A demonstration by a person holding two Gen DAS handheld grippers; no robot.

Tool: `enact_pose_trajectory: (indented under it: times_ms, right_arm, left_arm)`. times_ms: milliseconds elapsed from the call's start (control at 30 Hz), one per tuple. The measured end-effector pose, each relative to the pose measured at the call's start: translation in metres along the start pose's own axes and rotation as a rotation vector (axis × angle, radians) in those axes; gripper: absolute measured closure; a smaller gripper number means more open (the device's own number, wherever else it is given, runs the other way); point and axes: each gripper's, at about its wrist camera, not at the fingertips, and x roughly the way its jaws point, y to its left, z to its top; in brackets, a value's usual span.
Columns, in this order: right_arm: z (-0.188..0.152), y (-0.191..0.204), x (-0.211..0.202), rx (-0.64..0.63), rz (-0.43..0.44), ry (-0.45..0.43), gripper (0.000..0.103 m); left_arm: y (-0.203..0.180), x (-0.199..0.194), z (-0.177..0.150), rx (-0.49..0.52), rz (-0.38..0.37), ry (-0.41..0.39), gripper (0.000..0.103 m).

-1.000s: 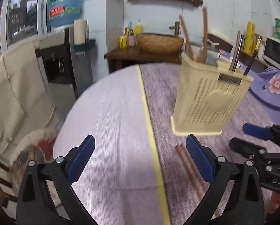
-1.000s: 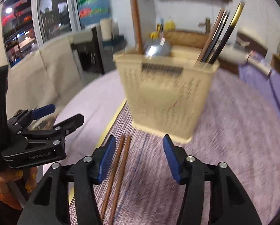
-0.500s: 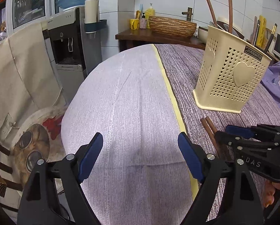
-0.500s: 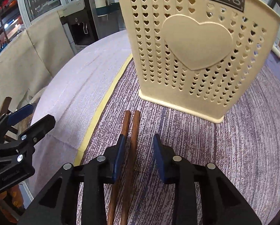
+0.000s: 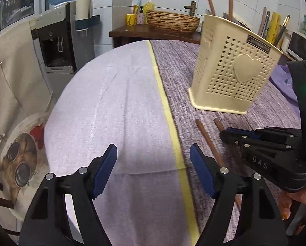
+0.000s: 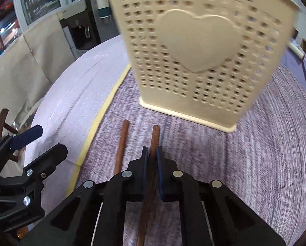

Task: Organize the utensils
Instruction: 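Grasp a wooden chopstick with the right tool while the left tool grasps another wooden chopstick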

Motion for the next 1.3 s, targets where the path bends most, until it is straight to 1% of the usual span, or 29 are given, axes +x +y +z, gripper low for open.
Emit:
enact_pose_trajectory:
  times_ms: [100, 167, 200, 267, 333, 400, 467, 600, 667, 833, 1067, 1200, 1300]
  right_arm:
    - [-0.007, -0.018, -0.012, 0.05, 0.006, -0.022, 0.095]
    - [-0.01, -0.027, -0.018, 0.074, 0.004, -0.035, 0.095]
    - [-0.012, -0.032, -0.02, 0.085, 0.001, -0.039, 0.095]
    - [-0.015, -0.042, -0.02, 0.104, -0.006, -0.044, 0.095]
    - [-0.019, -0.049, -0.022, 0.12, -0.004, -0.043, 0.095]
    - [-0.026, -0.055, -0.025, 0.126, 0.0, -0.045, 0.095]
    - [-0.025, -0.054, -0.025, 0.124, 0.006, -0.048, 0.095]
    - [-0.029, -0.053, -0.03, 0.124, 0.011, -0.062, 0.095]
    - [-0.027, -0.054, -0.032, 0.124, 0.013, -0.065, 0.095]
    - [-0.027, -0.057, -0.032, 0.132, 0.022, -0.069, 0.095]
    - [-0.028, -0.065, -0.044, 0.147, 0.044, -0.108, 0.095]
    - [-0.027, -0.068, -0.059, 0.156, 0.088, -0.155, 0.095]
    - [-0.024, -0.071, -0.075, 0.16, 0.124, -0.198, 0.095]
  left_arm:
    - [-0.011, 0.006, 0.002, 0.006, -0.04, 0.025, 0.039]
    - [-0.022, 0.014, 0.006, 0.011, -0.082, 0.053, 0.048]
    - [-0.027, 0.019, 0.009, 0.015, -0.1, 0.068, 0.05]
    - [-0.038, 0.027, 0.013, 0.029, -0.125, 0.089, 0.059]
    - [-0.05, 0.033, 0.017, 0.049, -0.139, 0.103, 0.062]
    - [-0.059, 0.041, 0.021, 0.073, -0.137, 0.117, 0.067]
    - [-0.064, 0.051, 0.023, 0.074, -0.134, 0.15, 0.08]
    - [-0.07, 0.057, 0.025, 0.079, -0.114, 0.148, 0.086]
    - [-0.07, 0.058, 0.026, 0.077, -0.104, 0.144, 0.091]
    - [-0.075, 0.057, 0.023, 0.086, -0.089, 0.126, 0.092]
    - [-0.08, 0.053, 0.018, 0.066, -0.113, 0.117, 0.094]
    - [-0.08, 0.038, 0.02, 0.059, -0.145, 0.081, 0.094]
    - [-0.079, 0.015, 0.027, 0.056, -0.172, 0.034, 0.094]
